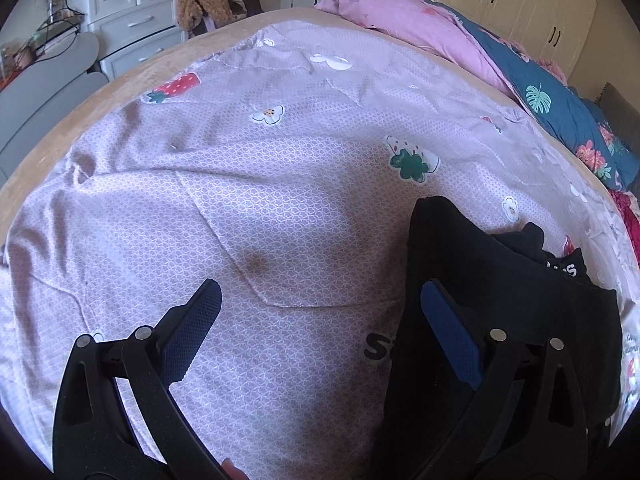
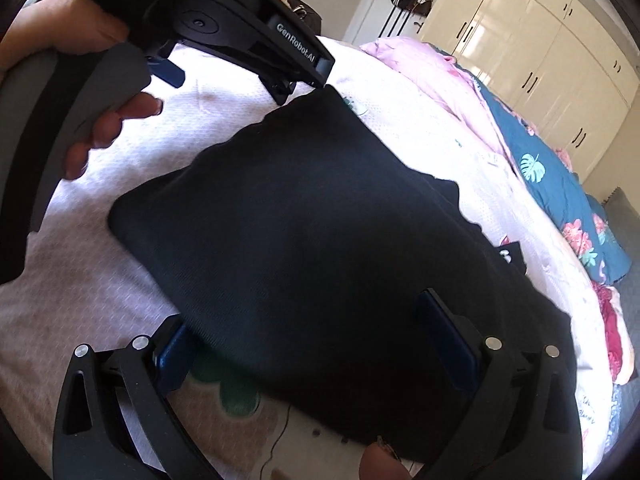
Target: Fold small clothes
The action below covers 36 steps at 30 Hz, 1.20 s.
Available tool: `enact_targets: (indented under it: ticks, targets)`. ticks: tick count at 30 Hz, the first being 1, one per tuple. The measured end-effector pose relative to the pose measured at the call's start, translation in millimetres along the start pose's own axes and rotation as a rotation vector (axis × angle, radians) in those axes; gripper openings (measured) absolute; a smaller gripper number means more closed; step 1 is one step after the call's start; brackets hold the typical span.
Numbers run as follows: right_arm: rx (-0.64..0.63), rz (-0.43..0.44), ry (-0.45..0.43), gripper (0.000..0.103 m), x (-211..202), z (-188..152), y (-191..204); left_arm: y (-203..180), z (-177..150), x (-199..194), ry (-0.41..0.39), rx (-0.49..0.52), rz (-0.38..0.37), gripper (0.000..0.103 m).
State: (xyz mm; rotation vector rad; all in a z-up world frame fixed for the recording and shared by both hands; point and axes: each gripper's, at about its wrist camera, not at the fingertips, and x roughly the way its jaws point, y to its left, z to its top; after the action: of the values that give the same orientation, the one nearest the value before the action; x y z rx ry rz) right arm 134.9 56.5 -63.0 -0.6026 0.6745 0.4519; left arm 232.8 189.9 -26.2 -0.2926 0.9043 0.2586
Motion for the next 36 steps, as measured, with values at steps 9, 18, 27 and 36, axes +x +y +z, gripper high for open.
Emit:
enact_targets:
  ticks: [9, 18, 27, 36]
  targets:
    - [-0.042, -0.074, -0.128, 0.097, -10.7, 7.5, -0.5, 5.7, 0.8, 13.5, 0.042, -0.045, -0.056, 0.093]
    - [-0.021, 0.08, -0.224, 0.014, -38.4, 3.0, -5.5, -4.3, -3.1, 17.4, 0.083, -0.065, -0.188, 0.093]
    - [0.086, 0.12, -0.241, 0.009, -53.9, -0.1, -25.1, -26.2, -8.5, 17.0, 0.084, -0.037, -0.255, 0.093]
    - [0.148, 0.082, -0.278, 0.008, -66.2, -9.9, -43.7, -49.5, -9.6, -4.3, 0.029, -0.042, -0.389, 0.017]
